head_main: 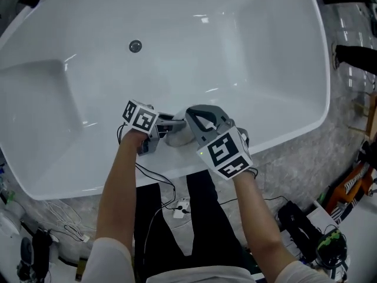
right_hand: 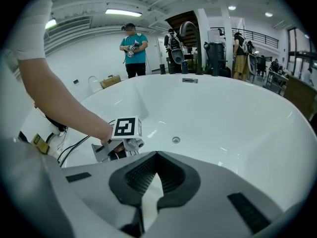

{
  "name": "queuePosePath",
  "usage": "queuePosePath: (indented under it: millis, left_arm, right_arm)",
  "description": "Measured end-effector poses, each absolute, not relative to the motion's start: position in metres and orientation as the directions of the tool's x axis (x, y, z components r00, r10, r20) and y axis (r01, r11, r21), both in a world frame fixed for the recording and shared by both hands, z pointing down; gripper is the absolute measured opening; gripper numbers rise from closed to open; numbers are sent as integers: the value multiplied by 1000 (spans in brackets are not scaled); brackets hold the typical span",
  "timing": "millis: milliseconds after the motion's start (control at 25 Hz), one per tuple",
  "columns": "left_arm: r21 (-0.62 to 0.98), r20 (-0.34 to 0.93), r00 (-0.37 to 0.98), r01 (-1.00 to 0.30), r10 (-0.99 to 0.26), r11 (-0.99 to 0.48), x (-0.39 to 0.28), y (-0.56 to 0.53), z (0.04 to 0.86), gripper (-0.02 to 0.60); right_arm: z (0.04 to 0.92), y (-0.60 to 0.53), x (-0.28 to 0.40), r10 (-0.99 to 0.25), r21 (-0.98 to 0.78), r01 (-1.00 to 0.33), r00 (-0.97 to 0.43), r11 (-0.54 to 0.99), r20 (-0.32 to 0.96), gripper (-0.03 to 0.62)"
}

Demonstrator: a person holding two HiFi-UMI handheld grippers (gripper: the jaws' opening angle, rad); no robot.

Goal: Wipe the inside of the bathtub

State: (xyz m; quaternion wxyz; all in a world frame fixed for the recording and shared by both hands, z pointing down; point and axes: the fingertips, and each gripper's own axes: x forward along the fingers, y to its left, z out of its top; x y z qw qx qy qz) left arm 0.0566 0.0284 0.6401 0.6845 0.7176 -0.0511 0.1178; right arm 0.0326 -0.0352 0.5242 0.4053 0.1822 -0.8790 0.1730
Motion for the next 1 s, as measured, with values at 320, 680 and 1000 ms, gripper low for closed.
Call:
queuePosePath:
  millis: [320,680,1000]
  left_arm:
    - [979,203,978,-201,50,-34,57,31,635,95]
    - [983,185,983,-184,23,-27,21,38,631,95]
    - [978,207,978,-206,35,-34,-8,47,632,95]
  right_arm:
    - [522,-37,17,-135,-157,-399,-613,903,779,18]
    - [526,-27,-11,-88,-161,-346,-606,924,791,19]
    - [534,-8,-36,-41,-175,-300,-597,938,802,18]
